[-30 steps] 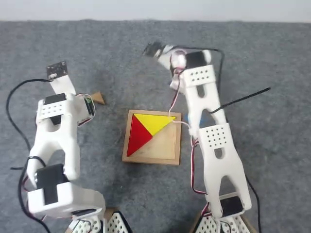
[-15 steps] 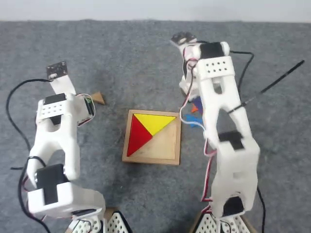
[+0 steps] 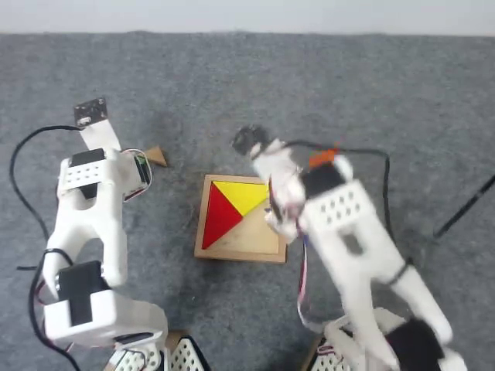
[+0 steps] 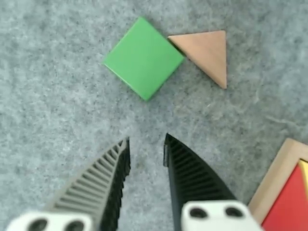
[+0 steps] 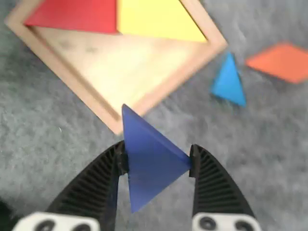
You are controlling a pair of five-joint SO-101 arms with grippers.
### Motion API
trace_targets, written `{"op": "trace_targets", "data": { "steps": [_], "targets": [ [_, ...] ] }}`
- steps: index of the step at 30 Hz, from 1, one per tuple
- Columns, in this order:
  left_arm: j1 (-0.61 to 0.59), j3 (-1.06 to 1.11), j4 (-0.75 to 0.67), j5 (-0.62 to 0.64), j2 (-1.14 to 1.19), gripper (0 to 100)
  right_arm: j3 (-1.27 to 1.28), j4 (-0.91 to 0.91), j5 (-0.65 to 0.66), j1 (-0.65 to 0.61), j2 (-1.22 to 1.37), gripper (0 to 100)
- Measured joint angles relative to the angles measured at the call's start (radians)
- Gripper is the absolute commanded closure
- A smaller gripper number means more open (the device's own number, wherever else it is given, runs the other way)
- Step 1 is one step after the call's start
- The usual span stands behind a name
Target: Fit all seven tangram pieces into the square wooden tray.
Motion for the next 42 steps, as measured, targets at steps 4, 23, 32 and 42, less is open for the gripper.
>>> {"op": "trace_targets", "data": {
  "steps": [4,23,32,42],
  "targets": [
    [0.000,0.000,0.000,0.000,0.000,89,0.226,-0.195,-0.172,-0.052,-0.137,90.4],
    [0.000,0.000,0.000,0.000,0.000,89,0.331,-0.566,-0.934,-0.055,0.127,90.3],
    [0.000,0.000,0.000,0.000,0.000,89,0.330,-0.566,-0.939,-0.055,0.144,75.5],
    [0.000,0.000,0.000,0.000,0.000,89,0.328,-0.568,-0.942,-0.143,0.146,70.5]
  ]
}}
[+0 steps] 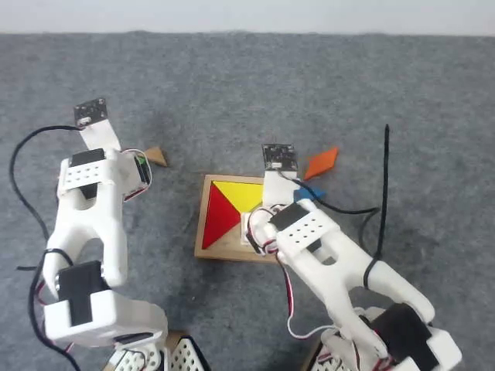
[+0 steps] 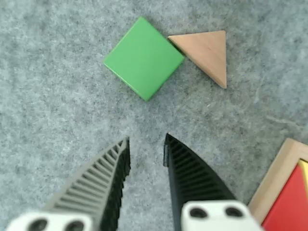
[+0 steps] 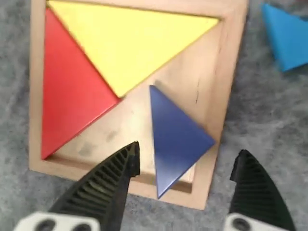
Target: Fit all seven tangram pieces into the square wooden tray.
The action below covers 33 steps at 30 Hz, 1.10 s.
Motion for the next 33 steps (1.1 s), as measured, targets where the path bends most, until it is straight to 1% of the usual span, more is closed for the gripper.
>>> {"op": "trace_targets", "data": {
  "steps": [4,6,8,11,13,17,20,23,25,26,33],
  "targets": [
    [0.000,0.000,0.000,0.000,0.000,89,-0.018,0.002,0.014,0.009,0.000,70.6],
    [0.000,0.000,0.000,0.000,0.000,89,-0.049,0.031,0.094,0.046,-0.005,70.6],
    [0.000,0.000,0.000,0.000,0.000,89,-0.089,0.087,0.226,0.084,-0.028,70.6],
    [0.000,0.000,0.000,0.000,0.000,89,-0.146,0.189,0.486,0.121,-0.095,70.6],
    [0.000,0.000,0.000,0.000,0.000,89,-0.166,0.236,0.671,0.121,-0.135,70.6],
    [0.000,0.000,0.000,0.000,0.000,89,-0.170,0.316,1.099,0.084,-0.155,70.6],
    [0.000,0.000,0.000,0.000,0.000,89,-0.150,0.336,1.409,0.075,-0.152,70.6],
    [0.000,0.000,0.000,0.000,0.000,89,-0.129,0.341,1.623,0.072,-0.103,70.6],
    [0.000,0.000,0.000,0.000,0.000,89,-0.129,0.339,1.703,0.074,-0.054,70.6],
    [0.000,0.000,0.000,0.000,0.000,89,-0.129,0.330,1.723,0.077,-0.026,70.6],
    [0.000,0.000,0.000,0.000,0.000,89,-0.129,0.232,1.765,0.112,0.149,70.6]
  ]
}}
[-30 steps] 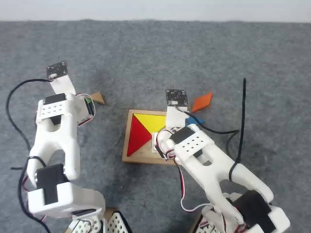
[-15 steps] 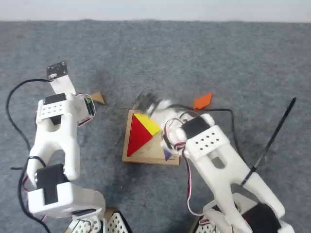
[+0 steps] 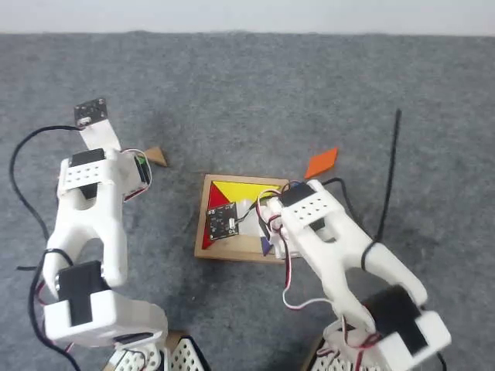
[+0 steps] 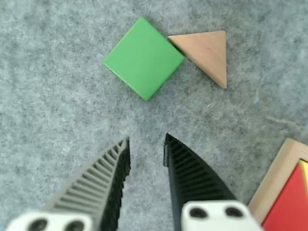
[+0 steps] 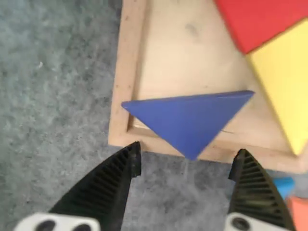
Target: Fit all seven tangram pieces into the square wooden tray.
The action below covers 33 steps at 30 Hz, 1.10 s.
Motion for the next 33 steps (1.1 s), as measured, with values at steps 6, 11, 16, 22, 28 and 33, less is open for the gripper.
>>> {"op": "trace_targets", "data": {
  "steps": [6,11,16,22,28,33],
  "targets": [
    [0.000,0.000,0.000,0.000,0.000,89,0.000,-0.011,-0.020,0.000,0.011,70.6],
    [0.000,0.000,0.000,0.000,0.000,89,0.000,-0.011,-0.037,0.000,0.011,70.6],
    [0.000,0.000,0.000,0.000,0.000,89,0.000,-0.002,-0.041,-0.002,0.011,70.7],
    [0.000,0.000,0.000,0.000,0.000,89,0.000,0.069,0.005,-0.051,0.011,70.7],
    [0.000,0.000,0.000,0.000,0.000,89,-0.002,0.083,0.009,-0.054,0.011,70.7],
    [0.000,0.000,0.000,0.000,0.000,89,-0.002,0.083,-0.008,-0.057,0.011,70.7]
  ]
}}
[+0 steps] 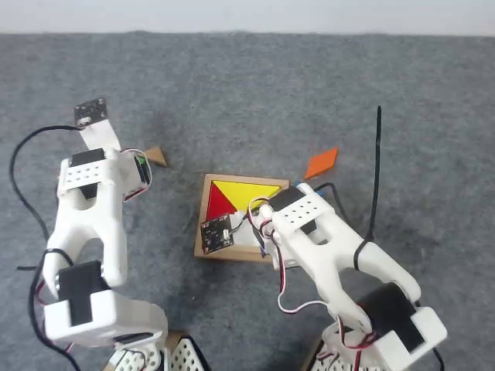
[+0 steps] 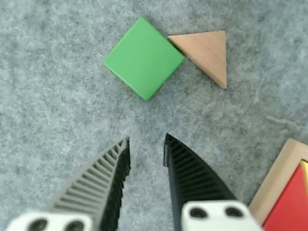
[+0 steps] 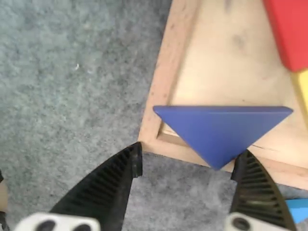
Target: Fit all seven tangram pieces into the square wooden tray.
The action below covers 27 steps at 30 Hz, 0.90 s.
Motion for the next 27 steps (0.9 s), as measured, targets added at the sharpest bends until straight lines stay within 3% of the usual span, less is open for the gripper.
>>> {"op": "trace_targets", "data": {
  "steps": [7,16,27],
  "targets": [
    [0.000,0.000,0.000,0.000,0.000,89,-0.002,0.000,-0.114,-0.006,0.000,71.3],
    [0.000,0.000,0.000,0.000,0.000,89,-0.014,0.006,-0.175,-0.009,-0.003,90.0],
    [0.000,0.000,0.000,0.000,0.000,89,-0.003,0.009,-0.207,-0.041,-0.011,90.0]
  ]
}}
